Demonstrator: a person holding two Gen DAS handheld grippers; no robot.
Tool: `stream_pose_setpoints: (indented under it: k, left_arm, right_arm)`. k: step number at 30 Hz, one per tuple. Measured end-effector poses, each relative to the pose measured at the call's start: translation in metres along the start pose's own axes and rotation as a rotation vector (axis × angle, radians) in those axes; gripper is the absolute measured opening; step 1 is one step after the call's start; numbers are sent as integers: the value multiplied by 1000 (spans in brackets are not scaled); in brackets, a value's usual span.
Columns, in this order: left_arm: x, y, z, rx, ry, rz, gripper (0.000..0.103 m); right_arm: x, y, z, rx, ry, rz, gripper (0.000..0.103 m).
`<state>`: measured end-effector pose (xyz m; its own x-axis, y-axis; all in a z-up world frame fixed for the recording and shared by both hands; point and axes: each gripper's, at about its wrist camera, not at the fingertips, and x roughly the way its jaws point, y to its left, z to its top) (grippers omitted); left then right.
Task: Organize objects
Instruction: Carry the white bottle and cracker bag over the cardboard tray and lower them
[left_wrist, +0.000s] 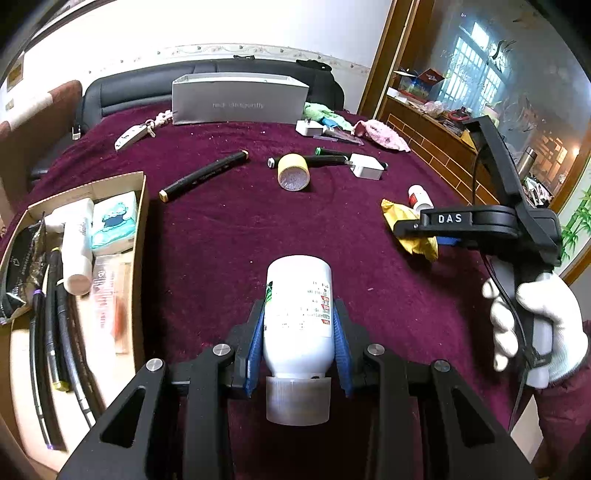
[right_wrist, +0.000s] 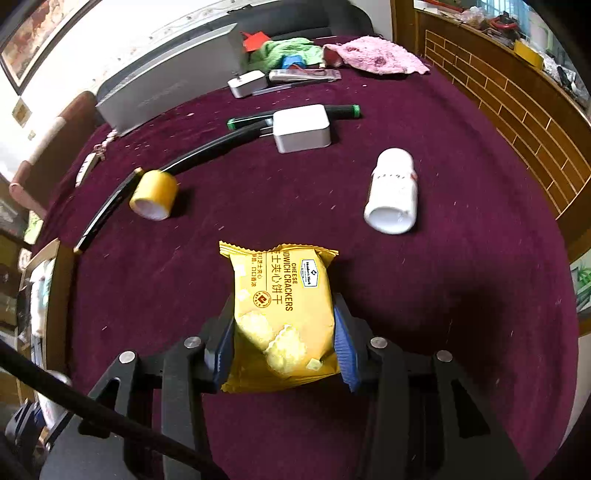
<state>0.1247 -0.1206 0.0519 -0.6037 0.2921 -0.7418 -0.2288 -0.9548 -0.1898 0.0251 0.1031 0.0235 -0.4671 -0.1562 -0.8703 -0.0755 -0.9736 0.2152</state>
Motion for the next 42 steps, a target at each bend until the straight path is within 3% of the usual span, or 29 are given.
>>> stream_pose_setpoints:
  k: [7,20,35,42]
  left_arm:
    - [-22,5,-5,-6,-42,4,29]
    - [-63,46,-23,-85,-110,49,29]
    - [-95,131,-46,-238,-151,131,29]
    - [-106,183,-54,-316,-158,220,29]
  right_arm:
    - [-27,18,-18,-19,-15,76,44]
    - [-72,104,-45,-176,-61,196,44]
    - [-71,194,-68,-301,-27,299,45]
    - [-60,229,-79,-336,11,350,45]
